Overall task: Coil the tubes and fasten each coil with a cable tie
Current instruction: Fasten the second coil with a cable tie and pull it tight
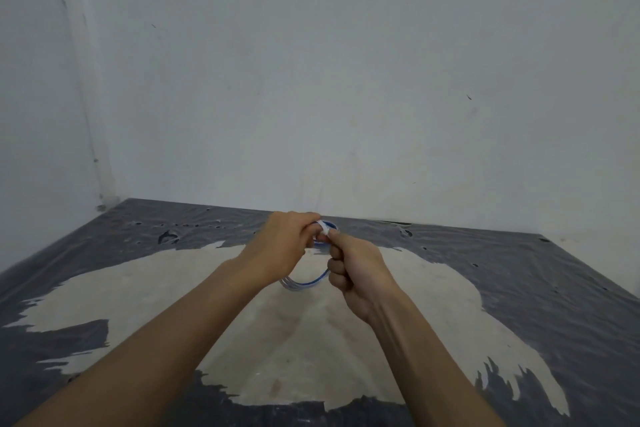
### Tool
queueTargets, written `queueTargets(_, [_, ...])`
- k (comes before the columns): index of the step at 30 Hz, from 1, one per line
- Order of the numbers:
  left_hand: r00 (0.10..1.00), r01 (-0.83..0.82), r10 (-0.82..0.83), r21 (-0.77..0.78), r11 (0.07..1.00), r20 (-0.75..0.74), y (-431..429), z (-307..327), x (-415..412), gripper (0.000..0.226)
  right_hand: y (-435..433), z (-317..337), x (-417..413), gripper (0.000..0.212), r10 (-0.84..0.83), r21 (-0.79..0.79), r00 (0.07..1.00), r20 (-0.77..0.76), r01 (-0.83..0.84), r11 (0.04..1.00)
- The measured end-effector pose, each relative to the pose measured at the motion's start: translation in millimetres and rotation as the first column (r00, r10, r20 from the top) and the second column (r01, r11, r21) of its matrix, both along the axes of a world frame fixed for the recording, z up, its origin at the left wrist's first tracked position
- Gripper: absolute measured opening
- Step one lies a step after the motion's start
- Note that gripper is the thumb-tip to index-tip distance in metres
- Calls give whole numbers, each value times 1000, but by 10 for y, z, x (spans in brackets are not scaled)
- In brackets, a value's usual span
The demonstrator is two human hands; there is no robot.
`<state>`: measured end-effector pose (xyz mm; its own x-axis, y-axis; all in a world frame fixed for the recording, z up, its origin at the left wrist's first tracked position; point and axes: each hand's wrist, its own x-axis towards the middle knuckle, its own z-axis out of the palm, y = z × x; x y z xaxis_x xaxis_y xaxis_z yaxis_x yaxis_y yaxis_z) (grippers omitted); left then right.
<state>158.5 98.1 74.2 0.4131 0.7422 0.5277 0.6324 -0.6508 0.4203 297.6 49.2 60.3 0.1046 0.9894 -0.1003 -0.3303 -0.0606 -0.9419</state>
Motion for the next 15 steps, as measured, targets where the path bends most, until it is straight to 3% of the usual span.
queueTargets(6, [996, 33, -24, -102, 994, 85, 10, 85, 21, 25, 8, 33, -120, 19, -168, 6, 985, -44, 169, 986])
queueTargets(11, [992, -1, -9, -81, 997, -128, 31, 53, -12, 23, 32, 14, -173, 19, -257, -40, 962, 92, 262, 964])
queueTargets(15, [934, -65, 60, -3, 998, -352, 59, 52, 51, 20, 29, 23, -165, 16, -273, -78, 949, 159, 288, 954])
